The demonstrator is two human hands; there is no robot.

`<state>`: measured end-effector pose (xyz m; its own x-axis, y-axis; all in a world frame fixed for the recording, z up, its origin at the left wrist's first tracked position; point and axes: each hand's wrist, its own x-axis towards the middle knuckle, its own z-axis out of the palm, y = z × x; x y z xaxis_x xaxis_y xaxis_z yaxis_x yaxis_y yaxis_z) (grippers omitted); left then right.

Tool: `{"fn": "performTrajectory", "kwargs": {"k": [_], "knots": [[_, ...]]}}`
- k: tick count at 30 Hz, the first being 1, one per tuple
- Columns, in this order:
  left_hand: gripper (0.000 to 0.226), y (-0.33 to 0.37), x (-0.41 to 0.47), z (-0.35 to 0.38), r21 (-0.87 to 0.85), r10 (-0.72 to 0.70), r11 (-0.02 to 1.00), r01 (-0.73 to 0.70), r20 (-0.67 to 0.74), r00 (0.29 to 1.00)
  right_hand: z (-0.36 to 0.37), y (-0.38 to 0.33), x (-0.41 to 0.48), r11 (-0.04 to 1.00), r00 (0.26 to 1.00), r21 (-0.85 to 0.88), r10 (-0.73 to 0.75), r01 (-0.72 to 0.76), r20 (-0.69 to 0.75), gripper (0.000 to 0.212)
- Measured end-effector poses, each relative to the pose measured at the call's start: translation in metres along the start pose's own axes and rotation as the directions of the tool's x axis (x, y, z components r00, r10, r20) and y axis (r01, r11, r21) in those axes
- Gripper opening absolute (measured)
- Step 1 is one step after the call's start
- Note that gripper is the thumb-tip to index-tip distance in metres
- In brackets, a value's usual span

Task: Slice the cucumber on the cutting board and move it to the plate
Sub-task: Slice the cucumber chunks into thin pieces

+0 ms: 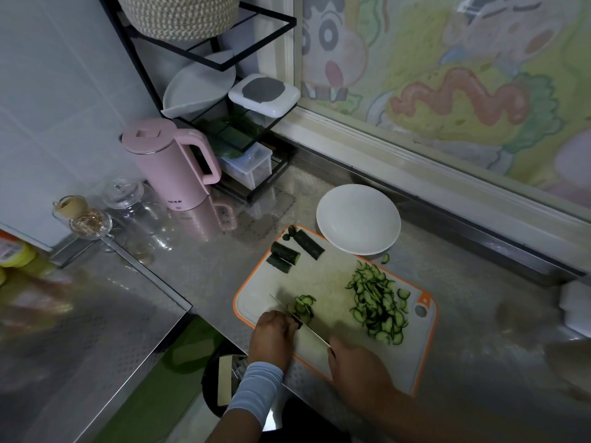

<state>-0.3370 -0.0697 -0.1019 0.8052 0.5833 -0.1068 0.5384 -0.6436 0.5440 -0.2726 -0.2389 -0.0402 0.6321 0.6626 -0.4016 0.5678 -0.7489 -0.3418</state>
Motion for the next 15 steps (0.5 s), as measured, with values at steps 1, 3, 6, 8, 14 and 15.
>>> {"fn": "performTrajectory", "kwargs": {"k": [1,3,6,8,14,15], "knots": [[0.017,0.0,0.0,0.0,0.001,0.004,1.0,-0.004,-0.004,1.0,0.0,0.001,-0.002,1.0,1.0,0.006,-0.005,0.005,-0.006,0.028],[0.018,0.0,-0.001,0.0,0.011,0.016,1.0,-0.016,-0.007,1.0,0.0,0.003,-0.005,0.999,1.0,0.02,-0.025,0.025,-0.015,0.028],[0.018,0.0,-0.002,-0.001,0.013,0.031,0.999,-0.031,-0.012,0.999,0.0,0.001,-0.002,0.999,0.999,-0.004,-0.041,0.041,-0.013,0.026],[0.018,0.001,-0.002,-0.002,0.006,0.029,1.0,-0.029,-0.01,1.0,0.002,-0.002,0.004,0.999,0.999,-0.033,-0.032,0.032,0.001,0.026],[0.005,0.002,-0.008,0.004,-0.033,0.02,0.999,-0.021,-0.049,0.999,0.003,-0.02,0.027,0.998,0.999,-0.045,-0.044,0.043,-0.003,0.031],[0.006,0.001,-0.009,0.004,-0.04,0.028,0.999,-0.03,-0.058,0.998,0.004,-0.023,0.03,0.999,0.999,-0.034,-0.04,0.04,-0.011,0.03]]}}
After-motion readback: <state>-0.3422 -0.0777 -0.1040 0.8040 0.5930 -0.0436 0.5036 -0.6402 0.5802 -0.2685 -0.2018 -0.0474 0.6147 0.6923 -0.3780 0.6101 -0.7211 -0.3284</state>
